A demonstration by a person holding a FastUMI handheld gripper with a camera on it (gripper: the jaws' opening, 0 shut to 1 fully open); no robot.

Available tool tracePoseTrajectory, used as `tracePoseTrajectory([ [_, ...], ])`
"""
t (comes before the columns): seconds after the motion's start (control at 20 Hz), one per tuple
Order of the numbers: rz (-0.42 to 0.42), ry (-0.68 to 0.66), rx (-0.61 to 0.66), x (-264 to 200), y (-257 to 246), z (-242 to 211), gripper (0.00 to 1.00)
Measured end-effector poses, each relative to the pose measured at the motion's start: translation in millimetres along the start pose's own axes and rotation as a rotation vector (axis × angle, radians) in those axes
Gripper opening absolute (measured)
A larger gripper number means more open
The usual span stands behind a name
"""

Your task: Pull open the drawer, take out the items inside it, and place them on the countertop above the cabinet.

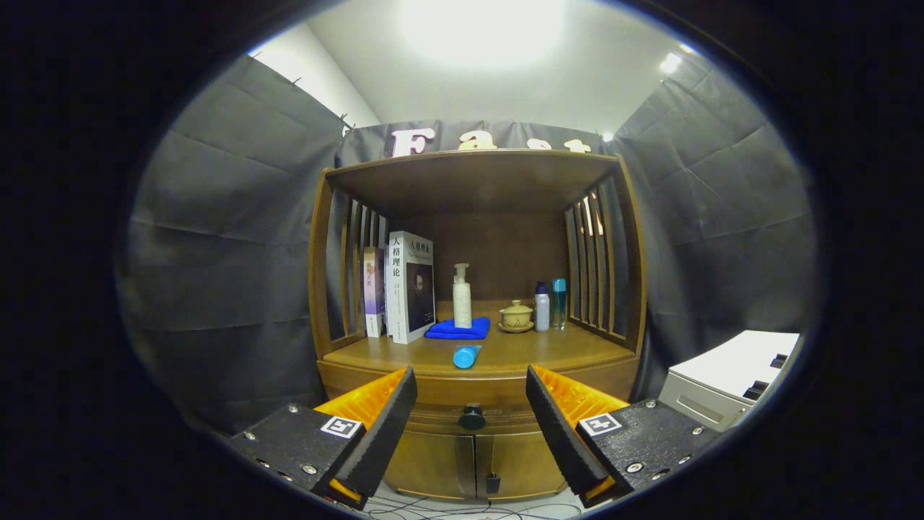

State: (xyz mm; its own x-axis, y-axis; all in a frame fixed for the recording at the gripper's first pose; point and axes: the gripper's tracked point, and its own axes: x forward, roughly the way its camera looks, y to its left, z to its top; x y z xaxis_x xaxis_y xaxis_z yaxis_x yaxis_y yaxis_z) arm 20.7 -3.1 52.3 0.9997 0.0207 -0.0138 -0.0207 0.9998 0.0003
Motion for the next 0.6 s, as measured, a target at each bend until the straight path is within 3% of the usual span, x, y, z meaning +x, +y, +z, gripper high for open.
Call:
tracePoseTrajectory([
  [0.6,0.019,-0.008,0.001,-37.7,-21.0,-0.5,0.94],
])
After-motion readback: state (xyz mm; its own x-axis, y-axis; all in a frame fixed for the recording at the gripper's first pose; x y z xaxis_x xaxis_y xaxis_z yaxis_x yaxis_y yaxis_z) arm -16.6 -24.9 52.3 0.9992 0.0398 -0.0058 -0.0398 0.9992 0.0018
